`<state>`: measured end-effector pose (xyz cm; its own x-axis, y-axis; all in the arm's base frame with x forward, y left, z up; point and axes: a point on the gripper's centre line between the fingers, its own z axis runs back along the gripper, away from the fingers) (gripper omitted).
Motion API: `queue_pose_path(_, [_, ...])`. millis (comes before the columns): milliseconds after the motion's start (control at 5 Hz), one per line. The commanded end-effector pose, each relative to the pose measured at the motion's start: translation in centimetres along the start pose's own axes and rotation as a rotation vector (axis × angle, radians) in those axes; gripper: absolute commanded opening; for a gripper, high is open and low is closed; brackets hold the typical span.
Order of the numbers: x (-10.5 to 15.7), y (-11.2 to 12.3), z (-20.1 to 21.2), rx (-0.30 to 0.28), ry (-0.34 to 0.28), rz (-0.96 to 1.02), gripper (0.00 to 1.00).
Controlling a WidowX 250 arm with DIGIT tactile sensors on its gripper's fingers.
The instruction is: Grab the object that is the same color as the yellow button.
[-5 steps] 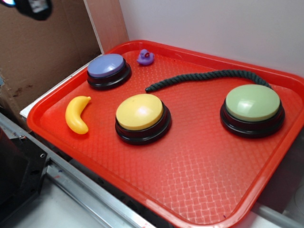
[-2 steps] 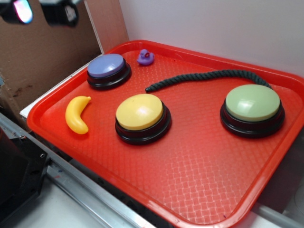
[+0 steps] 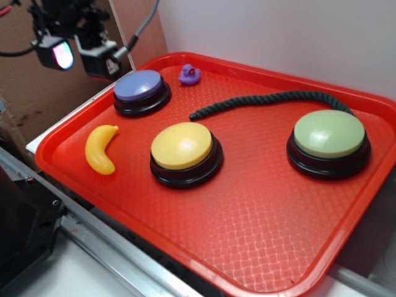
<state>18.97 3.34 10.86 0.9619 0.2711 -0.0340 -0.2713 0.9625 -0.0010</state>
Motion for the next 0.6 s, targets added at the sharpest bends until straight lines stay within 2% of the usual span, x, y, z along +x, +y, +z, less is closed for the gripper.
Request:
queue_pose_path(0, [0.7,2.3,-5.0,-0.007,0.121,0.036,1.00])
queue_pose_path(200, [-0.4,2.5,-7.2,-0.013,0.183,0.017,1.00])
queue_pose_path(400, [-0.8,2.7,-7.7,0.011,0.199,0.001,1.00])
